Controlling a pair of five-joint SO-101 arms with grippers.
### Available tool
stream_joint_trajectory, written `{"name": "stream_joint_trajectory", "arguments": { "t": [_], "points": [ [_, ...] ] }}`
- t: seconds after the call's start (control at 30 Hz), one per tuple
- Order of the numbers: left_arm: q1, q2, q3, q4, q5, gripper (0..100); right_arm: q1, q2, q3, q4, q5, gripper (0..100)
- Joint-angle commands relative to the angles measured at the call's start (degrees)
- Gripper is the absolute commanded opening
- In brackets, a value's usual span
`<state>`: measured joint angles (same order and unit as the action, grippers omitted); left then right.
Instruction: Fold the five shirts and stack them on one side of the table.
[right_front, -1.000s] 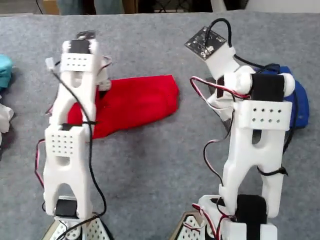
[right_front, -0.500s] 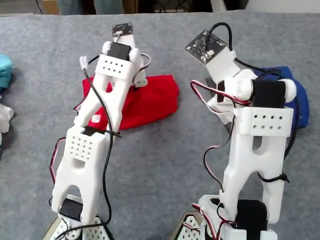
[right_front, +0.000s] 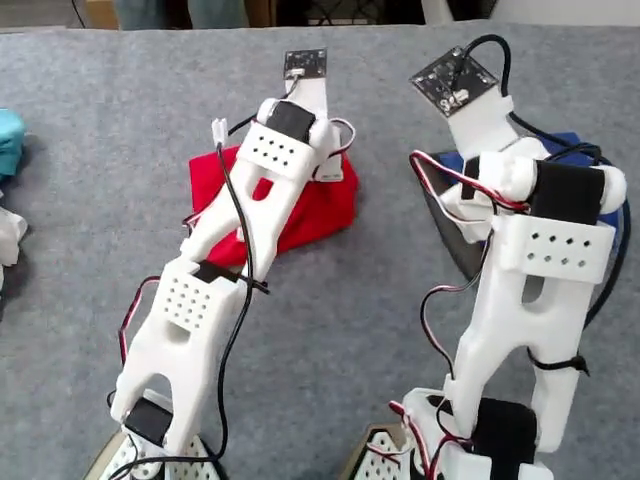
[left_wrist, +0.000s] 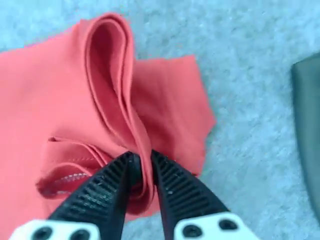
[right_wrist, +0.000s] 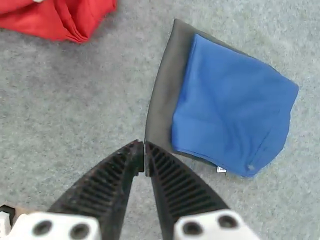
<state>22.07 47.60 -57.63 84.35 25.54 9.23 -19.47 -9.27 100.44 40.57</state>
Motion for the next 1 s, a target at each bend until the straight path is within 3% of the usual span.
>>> {"name": "stream_joint_trajectory", "arguments": {
  "t": [0.0,0.2,0.4,0.57,0.73,0.9,0.97],
  "points": [
    [1.10,-1.05,-2.42,-2.37,1.93,3,0.88,-2.15,-3.30,-0.79,-0.44,1.5],
    [1.10,-1.05,-2.24,-2.37,2.55,3,0.88,-1.80,-3.03,-0.88,-0.09,1.5],
    [1.19,-1.32,-2.77,-2.20,2.55,18,0.79,-1.71,-2.86,-0.88,0.00,1.5],
    [1.01,-1.93,-5.23,-1.49,2.20,19,0.79,-1.63,-2.77,-0.88,0.00,1.5],
    [-8.13,-3.60,-17.98,9.14,1.49,20,0.53,-0.13,-2.86,-2.11,-0.35,1.5],
    [-20.35,-3.34,-27.82,16.79,-12.13,3,-4.31,6.99,-2.77,-1.67,-0.70,1.5],
    [-25.89,-4.13,-25.01,16.79,-17.58,4,-8.53,10.42,-2.86,-1.93,-3.60,1.5]
  ]
}}
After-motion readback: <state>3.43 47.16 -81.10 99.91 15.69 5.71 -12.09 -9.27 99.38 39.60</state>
